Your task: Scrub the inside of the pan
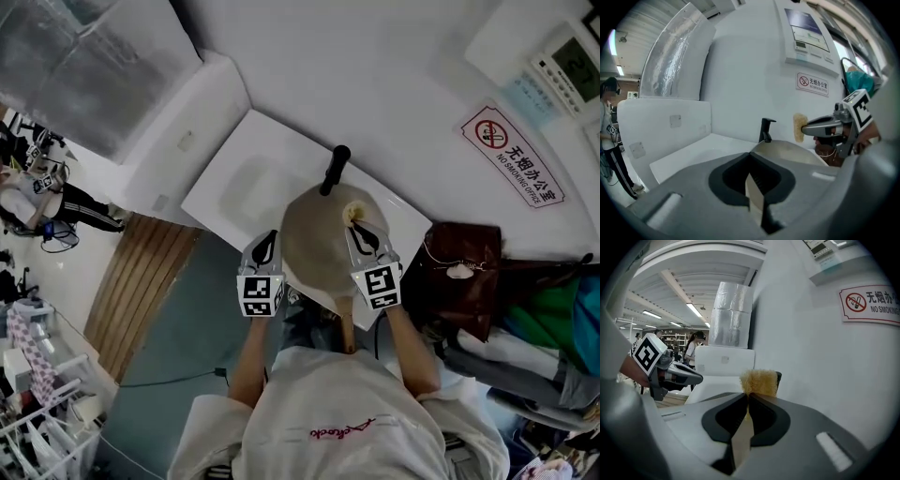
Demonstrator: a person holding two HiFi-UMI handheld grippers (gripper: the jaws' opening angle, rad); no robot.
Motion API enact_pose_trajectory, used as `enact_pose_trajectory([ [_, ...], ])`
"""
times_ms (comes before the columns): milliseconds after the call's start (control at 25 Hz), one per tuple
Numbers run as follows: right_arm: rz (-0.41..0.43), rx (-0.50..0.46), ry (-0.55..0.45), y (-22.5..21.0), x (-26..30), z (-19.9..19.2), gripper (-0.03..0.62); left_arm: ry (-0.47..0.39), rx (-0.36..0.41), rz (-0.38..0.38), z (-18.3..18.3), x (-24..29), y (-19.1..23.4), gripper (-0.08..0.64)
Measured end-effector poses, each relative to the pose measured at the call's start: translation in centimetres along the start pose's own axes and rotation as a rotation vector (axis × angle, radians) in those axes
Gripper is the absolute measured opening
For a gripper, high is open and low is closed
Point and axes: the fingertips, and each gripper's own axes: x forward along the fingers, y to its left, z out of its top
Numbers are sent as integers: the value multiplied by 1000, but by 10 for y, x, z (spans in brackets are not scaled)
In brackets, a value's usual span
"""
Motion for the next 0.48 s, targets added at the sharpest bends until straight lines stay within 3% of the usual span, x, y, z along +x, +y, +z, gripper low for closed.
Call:
enact_pose_trajectory([
  [480, 53, -36, 112, 11, 34, -36, 25, 76, -48, -19, -37, 27, 11, 0],
])
